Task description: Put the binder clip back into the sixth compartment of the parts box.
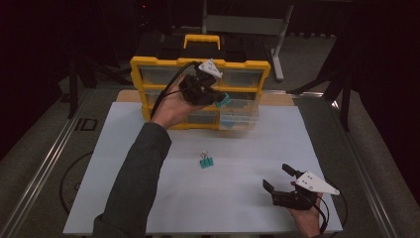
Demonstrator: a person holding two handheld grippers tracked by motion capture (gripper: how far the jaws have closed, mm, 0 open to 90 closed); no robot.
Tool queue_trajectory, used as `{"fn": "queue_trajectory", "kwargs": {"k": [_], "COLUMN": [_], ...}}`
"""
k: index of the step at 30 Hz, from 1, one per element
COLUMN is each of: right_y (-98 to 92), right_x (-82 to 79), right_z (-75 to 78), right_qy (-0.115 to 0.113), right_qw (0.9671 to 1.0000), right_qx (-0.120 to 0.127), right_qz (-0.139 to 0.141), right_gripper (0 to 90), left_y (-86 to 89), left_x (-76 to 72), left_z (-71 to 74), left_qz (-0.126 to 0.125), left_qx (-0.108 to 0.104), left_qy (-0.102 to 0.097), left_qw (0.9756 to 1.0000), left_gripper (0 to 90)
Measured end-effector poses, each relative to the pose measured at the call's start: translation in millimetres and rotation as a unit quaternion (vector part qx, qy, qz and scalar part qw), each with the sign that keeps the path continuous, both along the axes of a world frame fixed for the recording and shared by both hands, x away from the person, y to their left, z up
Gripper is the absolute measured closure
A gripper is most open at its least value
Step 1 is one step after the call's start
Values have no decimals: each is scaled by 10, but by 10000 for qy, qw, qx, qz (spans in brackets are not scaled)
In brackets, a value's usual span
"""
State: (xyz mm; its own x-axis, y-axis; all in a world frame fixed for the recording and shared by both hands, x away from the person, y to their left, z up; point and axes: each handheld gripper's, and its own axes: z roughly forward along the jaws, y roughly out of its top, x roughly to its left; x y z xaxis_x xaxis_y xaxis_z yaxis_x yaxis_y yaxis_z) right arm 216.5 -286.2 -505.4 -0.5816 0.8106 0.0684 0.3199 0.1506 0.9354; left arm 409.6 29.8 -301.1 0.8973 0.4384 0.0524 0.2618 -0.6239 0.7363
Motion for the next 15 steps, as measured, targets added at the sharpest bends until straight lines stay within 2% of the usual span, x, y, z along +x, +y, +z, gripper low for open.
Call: {"fn": "queue_trajectory", "kwargs": {"k": [8,15], "right_y": [-8,-14], "right_x": [3,3], "right_z": [-1,1], "right_qy": [-14,-13], "right_qw": [10000,10000], "right_qx": [11,28], "right_qz": [-1,-4], "right_gripper": [86,87], "left_y": [-197,-295], "left_x": [43,88], "left_z": [-47,-108], "left_qz": [-45,-57], "left_qx": [54,84], "left_qy": [32,96], "left_qw": [10000,9999], "left_gripper": [894,893]}}
